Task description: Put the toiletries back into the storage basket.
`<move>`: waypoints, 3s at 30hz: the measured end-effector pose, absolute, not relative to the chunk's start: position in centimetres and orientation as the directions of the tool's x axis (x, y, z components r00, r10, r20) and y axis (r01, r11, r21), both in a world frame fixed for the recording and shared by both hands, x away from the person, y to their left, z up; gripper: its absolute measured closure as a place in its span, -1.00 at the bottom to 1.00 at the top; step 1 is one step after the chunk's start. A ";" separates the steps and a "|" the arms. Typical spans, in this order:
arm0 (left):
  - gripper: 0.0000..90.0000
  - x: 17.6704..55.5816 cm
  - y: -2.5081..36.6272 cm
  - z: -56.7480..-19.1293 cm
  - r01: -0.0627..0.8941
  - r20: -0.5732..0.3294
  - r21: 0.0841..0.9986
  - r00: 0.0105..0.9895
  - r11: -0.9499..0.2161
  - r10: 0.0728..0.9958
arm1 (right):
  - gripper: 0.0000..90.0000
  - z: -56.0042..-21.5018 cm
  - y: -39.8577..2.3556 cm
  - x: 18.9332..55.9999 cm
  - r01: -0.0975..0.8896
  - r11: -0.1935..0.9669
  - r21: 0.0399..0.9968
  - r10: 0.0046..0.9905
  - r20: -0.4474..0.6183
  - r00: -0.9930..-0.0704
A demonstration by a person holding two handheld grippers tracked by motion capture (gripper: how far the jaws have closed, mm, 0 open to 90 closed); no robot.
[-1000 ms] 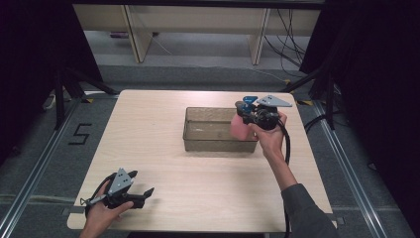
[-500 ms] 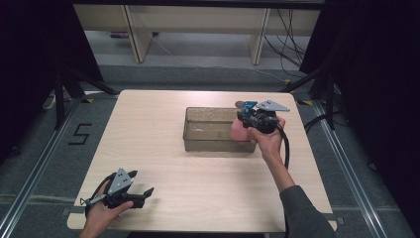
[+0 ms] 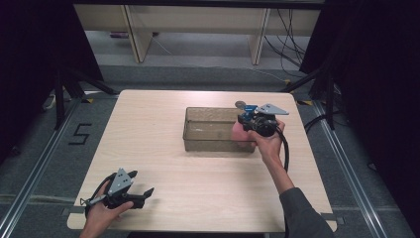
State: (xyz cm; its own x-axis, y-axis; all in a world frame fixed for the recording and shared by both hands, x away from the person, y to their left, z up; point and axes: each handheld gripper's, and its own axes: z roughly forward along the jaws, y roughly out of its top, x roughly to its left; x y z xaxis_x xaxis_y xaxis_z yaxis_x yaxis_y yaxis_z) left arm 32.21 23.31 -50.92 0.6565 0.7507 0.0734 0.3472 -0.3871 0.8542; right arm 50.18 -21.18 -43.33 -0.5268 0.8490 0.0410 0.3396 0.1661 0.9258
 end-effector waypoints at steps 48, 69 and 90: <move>-0.67 32.2 23.3 -50.8 0.344 0.077 0.855 0.657 -0.389 0.750 | -0.51 -43.4 -22.8 47.4 0.365 0.067 0.928 0.856 0.135 -0.499; -0.67 32.3 23.6 -50.6 0.328 0.115 0.841 0.668 -0.430 0.735 | -0.48 -43.0 -23.1 45.8 0.362 0.072 0.929 0.856 0.129 -0.501; -0.67 32.2 23.5 -50.7 0.341 0.099 0.843 0.662 -0.416 0.743 | -0.47 -43.1 -23.2 44.9 0.346 0.061 0.936 0.849 0.133 -0.511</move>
State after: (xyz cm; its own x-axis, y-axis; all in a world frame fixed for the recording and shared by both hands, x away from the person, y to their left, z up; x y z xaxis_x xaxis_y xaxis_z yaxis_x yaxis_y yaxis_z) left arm 32.18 23.53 -50.66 0.6622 0.7428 0.0988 0.3409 -0.4160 0.8431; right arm 44.86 -23.16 -43.09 -0.5106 0.8494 0.1335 0.3460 0.0609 0.9362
